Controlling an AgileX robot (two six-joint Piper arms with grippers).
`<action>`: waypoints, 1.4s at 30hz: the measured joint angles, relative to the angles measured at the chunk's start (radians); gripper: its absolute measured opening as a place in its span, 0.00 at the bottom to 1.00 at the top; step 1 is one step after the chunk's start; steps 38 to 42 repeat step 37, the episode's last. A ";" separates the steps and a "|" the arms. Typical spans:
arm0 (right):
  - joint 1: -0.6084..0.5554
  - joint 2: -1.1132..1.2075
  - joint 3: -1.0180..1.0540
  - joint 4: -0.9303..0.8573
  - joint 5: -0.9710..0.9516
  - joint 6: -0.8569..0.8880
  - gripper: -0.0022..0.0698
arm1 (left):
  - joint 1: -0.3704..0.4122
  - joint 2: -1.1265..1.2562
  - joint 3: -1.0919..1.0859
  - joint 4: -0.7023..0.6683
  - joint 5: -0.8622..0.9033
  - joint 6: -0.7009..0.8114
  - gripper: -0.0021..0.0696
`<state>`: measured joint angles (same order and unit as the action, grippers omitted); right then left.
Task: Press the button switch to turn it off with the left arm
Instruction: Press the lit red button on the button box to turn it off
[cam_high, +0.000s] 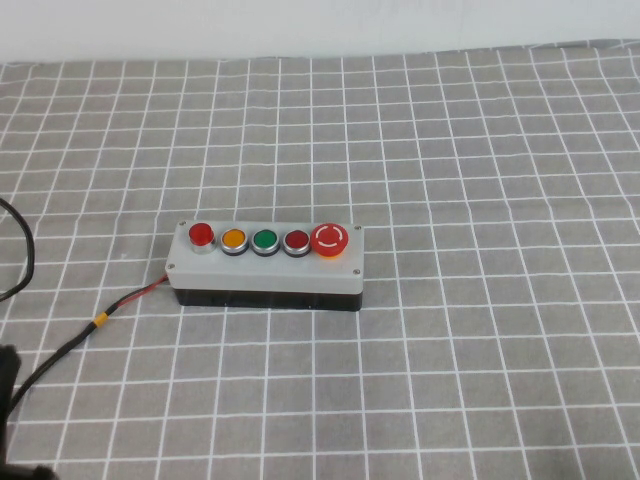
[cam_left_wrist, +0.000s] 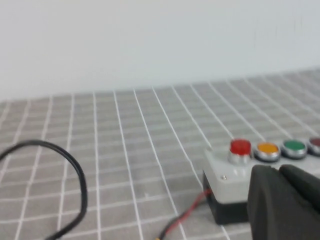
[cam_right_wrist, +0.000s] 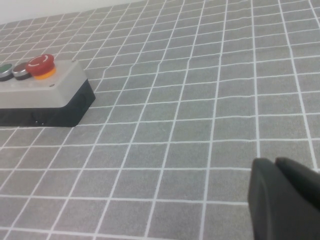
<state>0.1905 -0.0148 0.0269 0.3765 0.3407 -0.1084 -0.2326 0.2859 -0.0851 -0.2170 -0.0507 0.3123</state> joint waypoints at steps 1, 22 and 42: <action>0.000 0.000 0.000 0.000 0.000 0.000 0.01 | 0.000 -0.037 0.037 0.003 -0.029 -0.005 0.02; 0.000 0.000 0.000 0.000 0.000 0.000 0.01 | 0.133 -0.296 0.112 0.134 0.431 -0.181 0.02; 0.000 0.000 0.000 0.000 0.000 0.000 0.01 | 0.133 -0.296 0.112 0.134 0.440 -0.185 0.02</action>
